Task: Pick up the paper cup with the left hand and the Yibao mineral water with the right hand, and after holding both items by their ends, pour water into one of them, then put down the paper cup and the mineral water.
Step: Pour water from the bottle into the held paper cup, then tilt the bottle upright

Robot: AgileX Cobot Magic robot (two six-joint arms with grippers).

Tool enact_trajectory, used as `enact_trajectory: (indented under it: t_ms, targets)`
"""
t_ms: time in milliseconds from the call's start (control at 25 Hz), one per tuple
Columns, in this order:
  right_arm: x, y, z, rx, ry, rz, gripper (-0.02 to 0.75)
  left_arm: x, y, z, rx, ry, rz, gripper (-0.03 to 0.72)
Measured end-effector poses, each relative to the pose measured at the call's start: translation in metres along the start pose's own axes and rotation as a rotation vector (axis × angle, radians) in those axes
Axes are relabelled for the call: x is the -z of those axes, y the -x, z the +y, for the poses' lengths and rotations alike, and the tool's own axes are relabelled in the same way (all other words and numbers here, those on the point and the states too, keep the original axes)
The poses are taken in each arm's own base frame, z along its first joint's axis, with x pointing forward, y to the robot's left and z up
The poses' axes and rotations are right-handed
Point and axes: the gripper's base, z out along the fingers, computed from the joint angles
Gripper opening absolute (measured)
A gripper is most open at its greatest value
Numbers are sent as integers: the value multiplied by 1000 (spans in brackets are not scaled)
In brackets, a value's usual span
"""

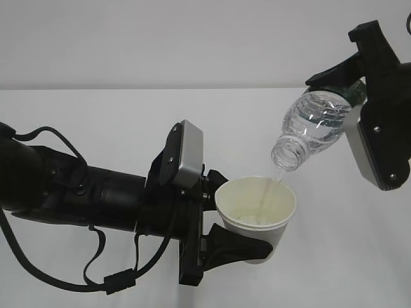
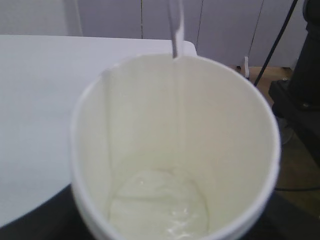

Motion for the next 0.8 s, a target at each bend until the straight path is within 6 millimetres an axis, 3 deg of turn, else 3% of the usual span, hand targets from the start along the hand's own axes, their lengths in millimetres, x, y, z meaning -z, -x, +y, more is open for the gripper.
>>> enact_trajectory:
  t_ms: [800]
  targets:
    - [0, 0, 0, -16, 0, 0, 445, 0, -1, 0, 0, 5, 7, 475]
